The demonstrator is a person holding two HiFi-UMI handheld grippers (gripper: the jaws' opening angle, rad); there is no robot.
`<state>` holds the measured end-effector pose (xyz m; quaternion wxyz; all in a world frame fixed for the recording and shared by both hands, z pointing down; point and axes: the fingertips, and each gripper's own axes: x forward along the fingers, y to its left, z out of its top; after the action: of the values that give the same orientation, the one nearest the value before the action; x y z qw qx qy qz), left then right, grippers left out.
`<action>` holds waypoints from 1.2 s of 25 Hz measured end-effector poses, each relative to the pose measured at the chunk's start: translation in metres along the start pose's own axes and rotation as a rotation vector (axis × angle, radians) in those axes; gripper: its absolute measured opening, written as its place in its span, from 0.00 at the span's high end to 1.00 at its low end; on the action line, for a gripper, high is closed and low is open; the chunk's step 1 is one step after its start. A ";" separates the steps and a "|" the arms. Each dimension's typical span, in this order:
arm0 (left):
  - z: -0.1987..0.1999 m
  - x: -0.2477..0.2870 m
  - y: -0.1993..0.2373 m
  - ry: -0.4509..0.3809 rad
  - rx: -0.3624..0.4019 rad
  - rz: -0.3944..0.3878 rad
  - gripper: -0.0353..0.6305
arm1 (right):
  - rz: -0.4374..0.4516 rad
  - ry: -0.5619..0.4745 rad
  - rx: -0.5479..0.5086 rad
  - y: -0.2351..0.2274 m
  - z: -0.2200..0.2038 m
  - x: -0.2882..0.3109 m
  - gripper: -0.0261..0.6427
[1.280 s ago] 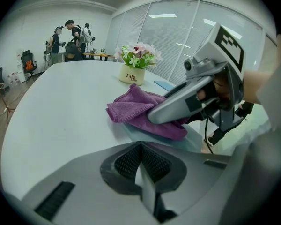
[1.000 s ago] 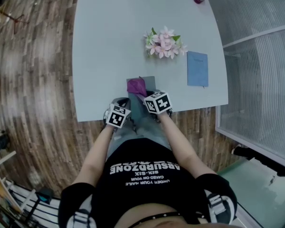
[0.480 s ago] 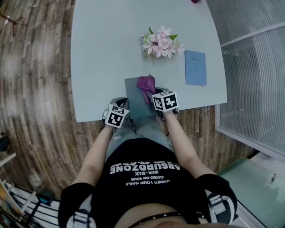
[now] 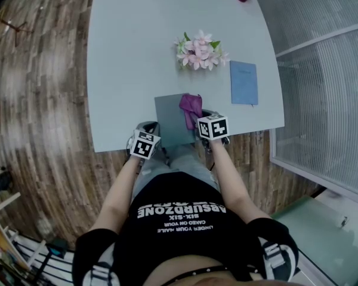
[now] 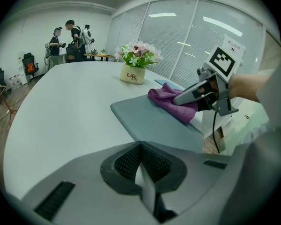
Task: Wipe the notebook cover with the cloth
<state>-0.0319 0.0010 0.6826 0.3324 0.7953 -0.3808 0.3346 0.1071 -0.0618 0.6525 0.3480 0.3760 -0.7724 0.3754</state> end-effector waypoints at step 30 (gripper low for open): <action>-0.023 -0.001 -0.012 0.024 -0.007 -0.001 0.93 | 0.022 -0.013 0.048 0.004 -0.030 -0.010 0.84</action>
<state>-0.0289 0.0251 0.6911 0.3400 0.7902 -0.3775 0.3427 0.1167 -0.0317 0.6571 0.3298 0.3782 -0.7696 0.3949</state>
